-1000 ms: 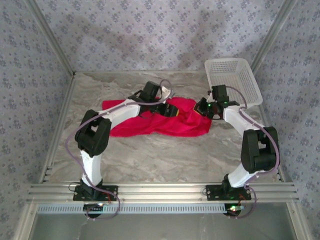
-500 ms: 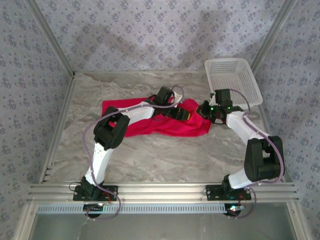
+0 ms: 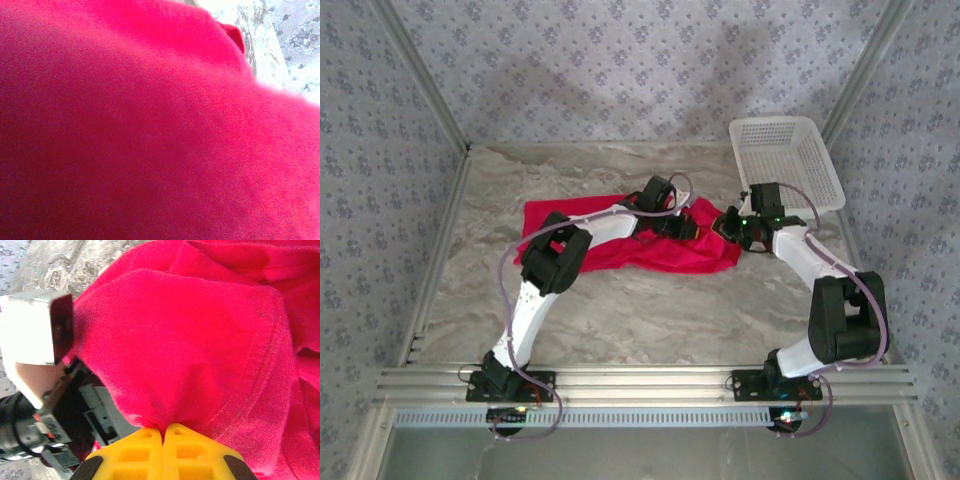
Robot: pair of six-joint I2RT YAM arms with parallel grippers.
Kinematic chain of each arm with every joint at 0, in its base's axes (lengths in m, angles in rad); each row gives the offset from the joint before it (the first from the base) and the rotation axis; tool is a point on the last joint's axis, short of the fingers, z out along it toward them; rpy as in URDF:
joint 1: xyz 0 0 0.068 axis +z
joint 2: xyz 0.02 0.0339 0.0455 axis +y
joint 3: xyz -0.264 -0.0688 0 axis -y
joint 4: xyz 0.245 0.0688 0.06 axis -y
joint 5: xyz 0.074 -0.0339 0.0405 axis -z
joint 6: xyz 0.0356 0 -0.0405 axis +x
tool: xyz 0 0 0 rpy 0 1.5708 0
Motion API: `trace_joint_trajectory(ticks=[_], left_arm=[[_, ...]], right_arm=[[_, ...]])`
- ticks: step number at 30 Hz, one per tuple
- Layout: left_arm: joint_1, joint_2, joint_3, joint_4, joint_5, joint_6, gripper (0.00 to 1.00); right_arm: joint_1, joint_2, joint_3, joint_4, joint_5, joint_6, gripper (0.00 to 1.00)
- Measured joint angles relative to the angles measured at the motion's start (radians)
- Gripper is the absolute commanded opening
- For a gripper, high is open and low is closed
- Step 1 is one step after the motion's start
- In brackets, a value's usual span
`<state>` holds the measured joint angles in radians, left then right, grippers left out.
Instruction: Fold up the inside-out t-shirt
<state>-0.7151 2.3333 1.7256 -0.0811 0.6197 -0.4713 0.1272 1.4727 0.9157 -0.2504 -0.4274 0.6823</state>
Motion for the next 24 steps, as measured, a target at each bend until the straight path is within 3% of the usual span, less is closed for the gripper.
trace_joint_trajectory(ticks=[6,12,21,22,24], left_arm=[[0.023,-0.127,0.013,-0.148,0.002,0.014,0.0],[0.011,-0.321,0.013,-0.171,0.076,-0.002,0.0],[0.04,-0.434,-0.191,0.133,0.286,-0.165,0.0],[0.047,-0.434,-0.204,0.148,0.296,-0.178,0.0],[0.055,-0.432,-0.219,0.155,0.302,-0.189,0.0]], right_arm=[[-0.04,-0.008,-0.055,-0.012,0.058,-0.042,0.0],[-0.042,0.025,-0.054,0.024,0.08,-0.067,0.0],[-0.062,0.14,0.062,-0.084,0.171,-0.07,0.01],[-0.062,0.14,0.08,-0.1,0.171,-0.071,0.09],[-0.058,0.139,0.11,-0.119,0.17,-0.073,0.35]])
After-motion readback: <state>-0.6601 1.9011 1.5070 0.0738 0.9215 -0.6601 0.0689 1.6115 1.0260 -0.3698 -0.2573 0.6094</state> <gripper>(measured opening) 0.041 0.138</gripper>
